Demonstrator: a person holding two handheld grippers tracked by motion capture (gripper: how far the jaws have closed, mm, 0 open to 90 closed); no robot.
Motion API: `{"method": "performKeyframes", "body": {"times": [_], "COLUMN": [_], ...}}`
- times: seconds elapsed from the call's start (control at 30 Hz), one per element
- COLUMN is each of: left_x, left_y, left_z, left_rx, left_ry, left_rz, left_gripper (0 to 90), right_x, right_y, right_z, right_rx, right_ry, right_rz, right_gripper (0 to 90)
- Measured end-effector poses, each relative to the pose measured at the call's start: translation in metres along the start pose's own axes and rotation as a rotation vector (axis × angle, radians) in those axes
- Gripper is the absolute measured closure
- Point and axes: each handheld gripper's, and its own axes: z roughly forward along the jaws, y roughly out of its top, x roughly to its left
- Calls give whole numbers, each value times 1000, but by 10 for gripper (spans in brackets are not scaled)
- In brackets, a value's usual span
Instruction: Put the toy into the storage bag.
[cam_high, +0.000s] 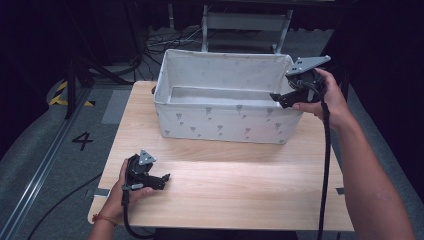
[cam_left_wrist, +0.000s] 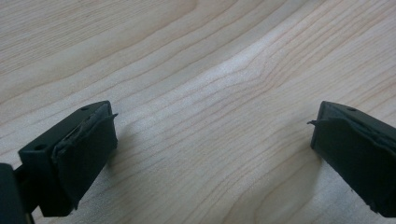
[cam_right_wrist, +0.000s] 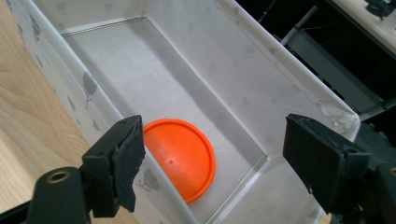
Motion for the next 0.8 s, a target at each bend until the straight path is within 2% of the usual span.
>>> {"method": "performKeyframes", "body": {"times": [0.07,0.23,0.3,0.57,0.8], "left_x": [0,0,0,0,1], "left_y": [0,0,0,0,0], "left_z": [0,0,0,0,0], "left_rx": [0,0,0,0,4], "left_ry": [2,0,-1,-4,-9], "left_rz": [0,-2,-4,-5,2], "left_gripper": [5,6,6,5,3], "right_x": [1,3,6,16,29], "right_y": [-4,-12,-17,-31,-49], "right_z": [-5,-12,-17,-26,-33], "right_rx": [-5,-2,-3,-4,1], "right_ry": [10,-4,-20,-17,-14], "right_rz": [11,12,7,-12,-33], "right_gripper": [209,208,204,196,196]}}
